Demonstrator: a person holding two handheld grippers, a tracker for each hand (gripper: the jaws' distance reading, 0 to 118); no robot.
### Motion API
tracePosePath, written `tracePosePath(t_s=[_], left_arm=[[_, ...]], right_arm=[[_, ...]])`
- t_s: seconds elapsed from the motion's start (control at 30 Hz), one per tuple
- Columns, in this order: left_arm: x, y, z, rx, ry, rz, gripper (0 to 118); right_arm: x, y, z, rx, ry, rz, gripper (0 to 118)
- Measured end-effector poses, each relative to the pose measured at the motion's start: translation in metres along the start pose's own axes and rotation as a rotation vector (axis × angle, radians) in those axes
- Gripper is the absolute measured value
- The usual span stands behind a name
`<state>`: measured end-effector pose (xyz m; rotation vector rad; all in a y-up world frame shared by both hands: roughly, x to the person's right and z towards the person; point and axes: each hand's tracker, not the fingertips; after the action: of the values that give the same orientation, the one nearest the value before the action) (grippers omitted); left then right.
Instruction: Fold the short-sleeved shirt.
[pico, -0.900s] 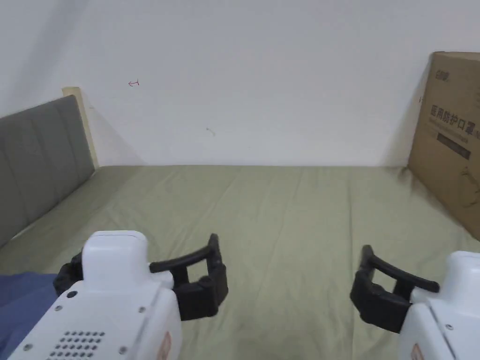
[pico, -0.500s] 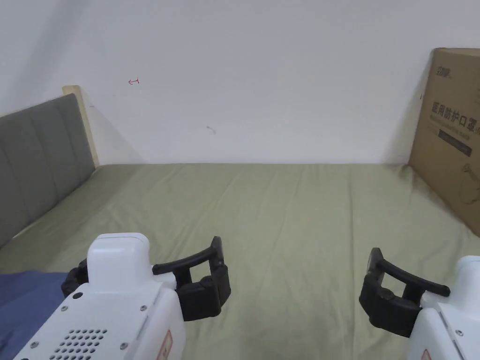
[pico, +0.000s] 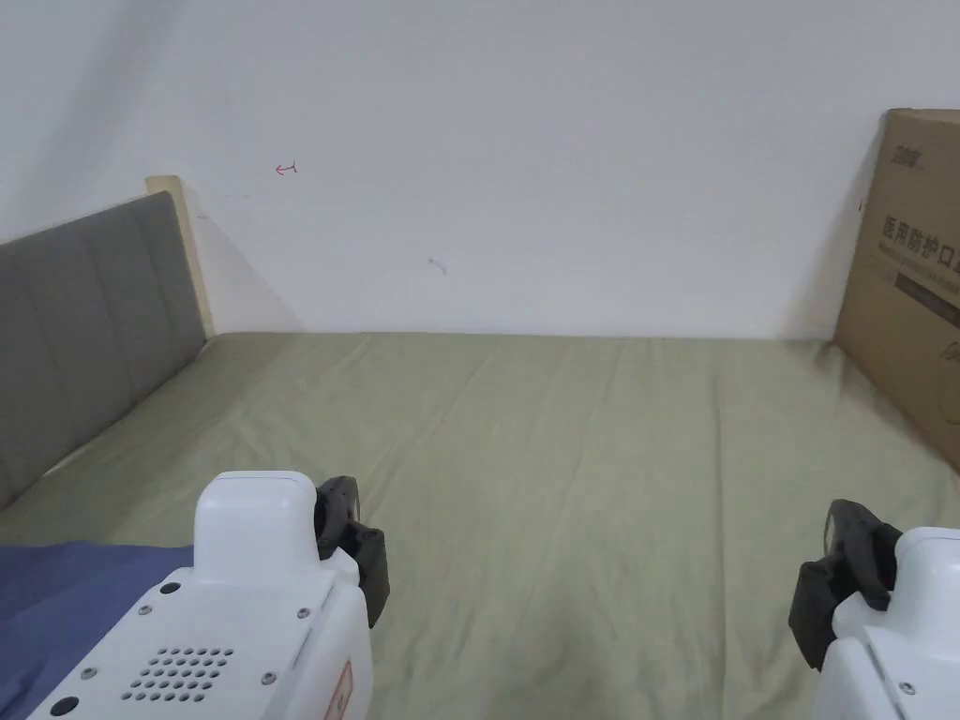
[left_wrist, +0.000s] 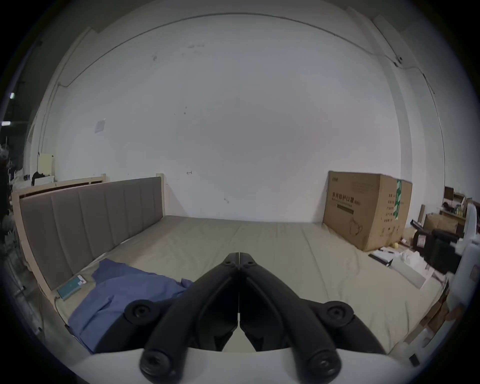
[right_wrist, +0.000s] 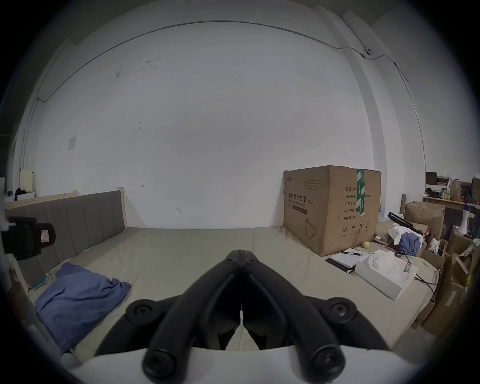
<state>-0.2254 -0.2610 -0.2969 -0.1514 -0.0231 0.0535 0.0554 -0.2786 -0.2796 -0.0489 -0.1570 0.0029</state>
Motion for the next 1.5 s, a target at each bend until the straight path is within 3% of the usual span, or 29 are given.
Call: tracePosePath(t_s=[0.07, 0.2, 0.33, 0.4, 0.53, 0.73, 1.0, 1.03, 1.07, 1.1, 1.13, 1.17, 1.2, 1.23, 1.5], left_arm=[[-0.005, -0.001, 0.003, 0.025, 0.059, -0.013, 0], [-0.029, 0.005, 0.006, -0.002, 0.025, 0.126, 0], [-0.055, 0.006, 0.020, 0.020, 0.191, 0.059, 0], [-0.071, 0.007, 0.031, 0.008, 0.257, 0.038, 0], [-0.111, 0.006, 0.055, 0.013, 0.335, 0.126, 0], [-0.153, -0.010, 0.072, -0.074, 0.512, 0.111, 0], [-0.183, -0.042, 0.009, -0.295, 0.461, 0.149, 0], [-0.190, -0.051, -0.010, -0.323, 0.459, 0.174, 5], [-0.201, -0.061, -0.033, -0.384, 0.440, 0.189, 26], [-0.209, -0.070, -0.051, -0.421, 0.408, 0.211, 59], [-0.218, -0.080, -0.073, -0.503, 0.370, 0.236, 69], [-0.223, -0.088, -0.089, -0.607, 0.340, 0.276, 69], [-0.231, -0.096, -0.102, -0.642, 0.298, 0.307, 92], [-0.236, -0.106, -0.115, -0.632, 0.264, 0.314, 103], [-0.254, -0.168, -0.200, -0.825, 0.320, 0.239, 105]], right_arm=[[0.001, 0.003, -0.002, -0.018, 0.027, -0.013, 0], [-0.009, 0.007, -0.007, -0.030, 0.080, -0.008, 0], [-0.037, 0.013, -0.016, -0.038, 0.220, -0.024, 0], [-0.060, 0.014, -0.022, -0.044, 0.299, -0.020, 0], [-0.114, 0.010, -0.027, -0.074, 0.478, -0.012, 0], [-0.186, -0.005, -0.013, -0.107, 0.700, 0.084, 0], [-0.209, -0.019, -0.014, -0.159, 0.758, 0.128, 0], [-0.208, -0.022, -0.018, -0.174, 0.755, 0.124, 0], [-0.207, -0.025, -0.022, -0.194, 0.749, 0.123, 0], [-0.206, -0.028, -0.024, -0.207, 0.741, 0.123, 0], [-0.205, -0.032, -0.027, -0.221, 0.728, 0.125, 0], [-0.202, -0.035, -0.031, -0.234, 0.717, 0.129, 0], [-0.201, -0.038, -0.033, -0.243, 0.707, 0.135, 0], [-0.199, -0.042, -0.037, -0.255, 0.696, 0.139, 0], [-0.195, -0.061, -0.064, -0.377, 0.664, 0.089, 0]])
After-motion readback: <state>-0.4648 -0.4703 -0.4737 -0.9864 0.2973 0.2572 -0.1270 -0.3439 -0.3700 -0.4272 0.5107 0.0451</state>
